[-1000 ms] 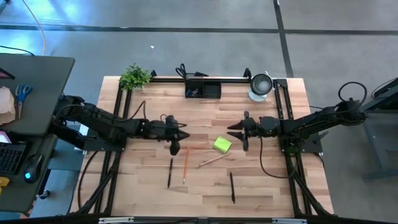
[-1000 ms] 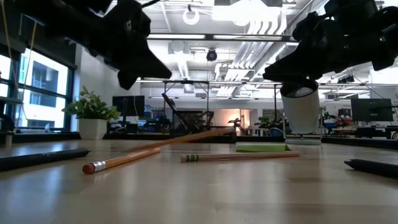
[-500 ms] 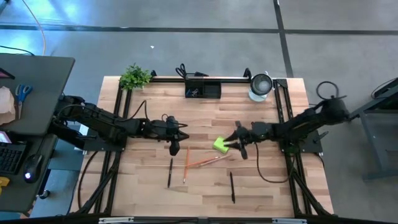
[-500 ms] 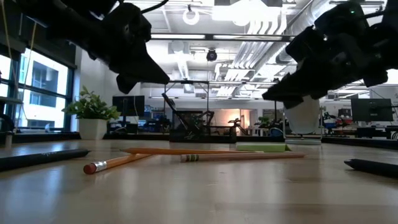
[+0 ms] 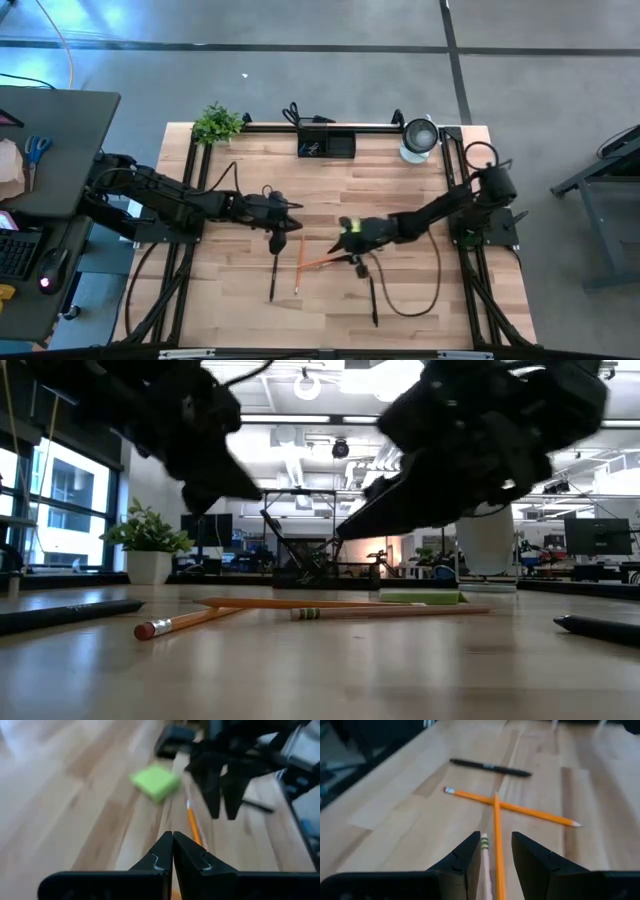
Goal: Pick and place office supplies into organizer
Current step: Put the left orange pencil into the black desk organizer
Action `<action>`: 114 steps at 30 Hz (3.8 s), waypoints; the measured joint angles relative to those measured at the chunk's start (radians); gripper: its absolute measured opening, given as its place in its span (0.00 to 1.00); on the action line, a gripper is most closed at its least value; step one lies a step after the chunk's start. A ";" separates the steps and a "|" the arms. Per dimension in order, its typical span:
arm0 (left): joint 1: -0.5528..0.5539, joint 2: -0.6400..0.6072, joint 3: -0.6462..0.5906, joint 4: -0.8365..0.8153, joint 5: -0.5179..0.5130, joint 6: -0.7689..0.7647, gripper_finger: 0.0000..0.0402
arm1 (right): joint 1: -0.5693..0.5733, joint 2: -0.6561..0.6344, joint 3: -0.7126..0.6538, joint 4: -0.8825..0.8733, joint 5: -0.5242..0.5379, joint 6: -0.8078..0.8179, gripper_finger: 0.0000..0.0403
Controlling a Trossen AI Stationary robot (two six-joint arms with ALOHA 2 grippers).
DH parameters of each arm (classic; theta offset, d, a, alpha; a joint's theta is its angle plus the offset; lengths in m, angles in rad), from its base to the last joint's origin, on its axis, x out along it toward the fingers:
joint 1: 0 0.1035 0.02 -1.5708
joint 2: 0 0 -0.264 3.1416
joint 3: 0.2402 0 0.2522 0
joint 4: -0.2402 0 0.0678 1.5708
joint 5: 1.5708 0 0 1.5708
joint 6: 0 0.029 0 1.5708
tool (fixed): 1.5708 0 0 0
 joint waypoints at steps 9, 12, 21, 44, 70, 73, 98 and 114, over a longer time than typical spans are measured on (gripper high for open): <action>-0.020 -0.074 0.000 -0.259 -0.059 -0.069 0.00 | 0.004 0.127 0.311 -0.387 -0.006 -0.078 0.26; -0.052 -0.116 0.000 -0.318 -0.110 -0.083 0.00 | 0.007 0.164 0.399 -0.479 -0.012 -0.099 0.26; -0.169 -0.221 0.000 -0.481 -0.234 -0.183 0.00 | 0.018 0.268 0.559 -0.672 0.033 -0.166 0.26; -0.306 -0.228 0.000 -0.502 -0.367 -0.314 0.00 | 0.022 0.300 0.592 -0.714 0.165 -0.242 0.04; 0.061 -0.157 0.001 0.089 0.095 -0.229 0.08 | 0.278 0.261 0.940 -1.304 0.689 -0.840 0.01; 0.112 -0.088 -0.001 0.180 0.226 -0.302 0.11 | 0.284 0.261 0.944 -1.296 0.690 -0.879 0.01; 0.110 0.388 0.507 -0.154 0.522 -0.253 0.50 | 0.283 0.261 0.944 -1.305 0.664 -0.829 0.01; 0.094 0.430 0.528 -0.128 0.554 -0.192 0.25 | 0.283 0.263 0.943 -1.305 0.655 -0.801 0.01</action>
